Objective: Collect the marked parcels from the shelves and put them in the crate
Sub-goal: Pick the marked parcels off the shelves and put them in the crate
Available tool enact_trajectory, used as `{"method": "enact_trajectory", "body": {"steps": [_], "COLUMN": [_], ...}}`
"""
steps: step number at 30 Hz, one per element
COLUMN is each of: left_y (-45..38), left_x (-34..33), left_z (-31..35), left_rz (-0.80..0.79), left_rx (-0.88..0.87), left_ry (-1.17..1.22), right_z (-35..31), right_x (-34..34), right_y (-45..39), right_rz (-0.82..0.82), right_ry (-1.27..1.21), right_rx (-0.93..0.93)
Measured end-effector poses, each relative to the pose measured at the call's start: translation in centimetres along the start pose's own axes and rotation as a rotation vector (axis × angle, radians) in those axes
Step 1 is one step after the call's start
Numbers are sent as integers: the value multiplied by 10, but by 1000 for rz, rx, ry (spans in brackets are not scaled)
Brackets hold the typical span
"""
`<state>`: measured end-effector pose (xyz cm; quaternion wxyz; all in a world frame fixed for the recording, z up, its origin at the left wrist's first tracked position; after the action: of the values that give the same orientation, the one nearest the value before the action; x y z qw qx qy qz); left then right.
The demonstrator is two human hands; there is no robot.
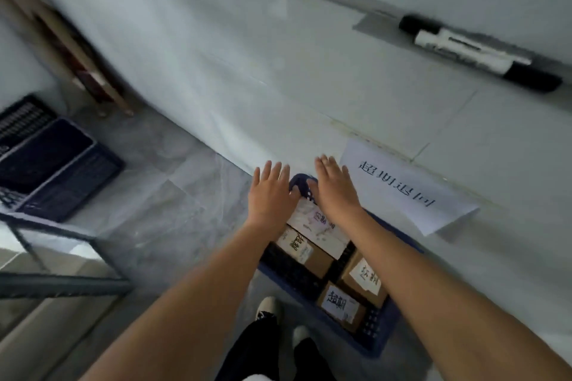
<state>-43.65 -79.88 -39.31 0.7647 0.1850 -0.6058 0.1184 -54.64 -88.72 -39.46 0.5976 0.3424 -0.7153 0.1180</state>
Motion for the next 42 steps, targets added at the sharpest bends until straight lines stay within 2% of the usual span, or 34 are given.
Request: {"method": "enact_trajectory", "body": {"steps": [8, 14, 17, 25, 31, 42], "left_y": [80, 176, 231, 395, 529, 688], "left_x": [134, 239, 271, 300, 285, 270], "left_z": [-84, -175, -212, -294, -368, -454], "left_rz": [312, 473, 519, 548, 528, 498], "left_rx": [374, 638, 762, 989, 1187, 1344], "left_ry": [-102, -241, -293, -425, -378, -427], "right_z": [-165, -323, -387, -538, -645, -794], "right_x": [88, 134, 140, 109, 59, -29], "right_y": [-7, 39, 72, 163, 255, 376], "right_rz": [140, 211, 208, 211, 188, 119], "right_ry": [169, 72, 44, 97, 80, 80], "right_rx": [501, 835, 963, 1197, 1405, 1574]}}
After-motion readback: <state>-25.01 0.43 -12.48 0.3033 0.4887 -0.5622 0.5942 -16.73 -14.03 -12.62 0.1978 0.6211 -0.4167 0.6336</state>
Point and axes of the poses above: each hand's wrist, its own y-axis away from the middle knuckle, its own x-axis out of the back of the hand, z = x × y, the point moved 2 cm from there along -y, towards the middle knuckle, and after that the axes turned 3 degrees about -x, right-handed, at the moved point
